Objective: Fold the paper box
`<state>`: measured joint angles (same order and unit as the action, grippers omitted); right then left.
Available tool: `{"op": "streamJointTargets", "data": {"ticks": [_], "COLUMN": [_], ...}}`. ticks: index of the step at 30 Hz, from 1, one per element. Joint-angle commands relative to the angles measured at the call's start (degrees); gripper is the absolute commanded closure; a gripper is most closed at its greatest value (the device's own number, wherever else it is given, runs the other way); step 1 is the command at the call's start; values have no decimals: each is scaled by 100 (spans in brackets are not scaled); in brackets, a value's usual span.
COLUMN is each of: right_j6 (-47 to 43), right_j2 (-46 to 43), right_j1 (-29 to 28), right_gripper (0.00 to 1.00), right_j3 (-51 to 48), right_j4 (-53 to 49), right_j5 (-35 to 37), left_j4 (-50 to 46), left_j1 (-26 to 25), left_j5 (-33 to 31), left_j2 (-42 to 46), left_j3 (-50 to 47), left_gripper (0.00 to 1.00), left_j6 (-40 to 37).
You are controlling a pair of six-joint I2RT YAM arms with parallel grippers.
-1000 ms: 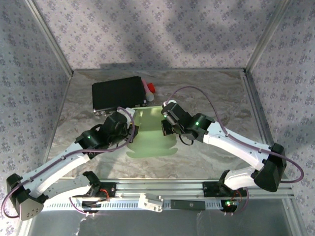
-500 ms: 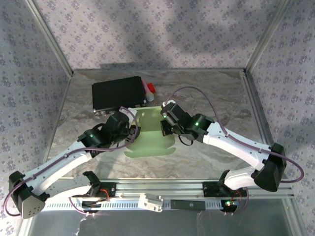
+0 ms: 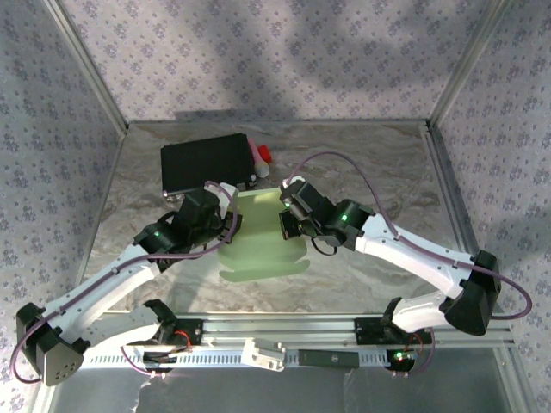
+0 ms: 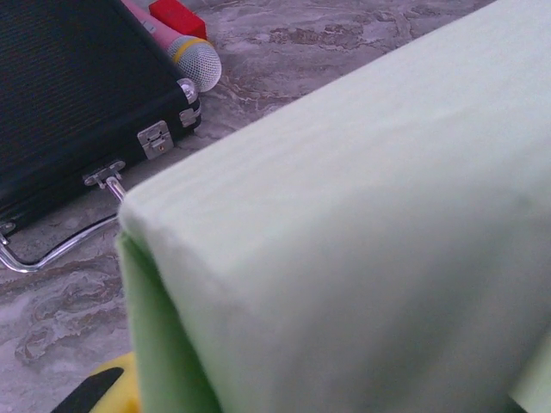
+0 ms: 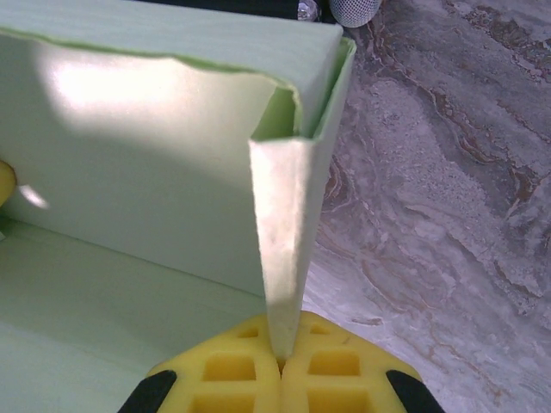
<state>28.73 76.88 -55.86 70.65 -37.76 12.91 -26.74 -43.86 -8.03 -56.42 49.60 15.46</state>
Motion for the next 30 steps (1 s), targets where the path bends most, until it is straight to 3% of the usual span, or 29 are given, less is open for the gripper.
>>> {"op": "streamJointTargets", "data": {"ticks": [1,4,8,9,12,14,20,30], "right_j6": [-4,44,71,80,114,186,443,684], "right_j2": [-38,16,94,110,175,224,393,655], "right_j1": [-144,-188,-257,-268,-291,-286,-270,-204], "right_gripper": [100,100,100,100,100,100,100,100], "right_j3": [265,280,314,333,387,407,486,738], "right_j4": [218,225,217,201,138,65,-228,-616], "right_j5": [-175,-115,-34,13,95,168,470,555], "left_j4": [290,327,385,378,336,320,32,-349], "left_j1": [-21,-25,-33,-34,-69,-117,-174,66], "left_j5": [226,164,143,172,222,266,288,525], "left_j2": [-58,-52,-70,-79,-84,-16,445,709], "left_j3": [86,57,32,43,95,144,384,708], "left_gripper": [81,97,100,97,61,48,33,31], "left_j6": [-108,-114,-74,-68,-35,31,256,163]}}
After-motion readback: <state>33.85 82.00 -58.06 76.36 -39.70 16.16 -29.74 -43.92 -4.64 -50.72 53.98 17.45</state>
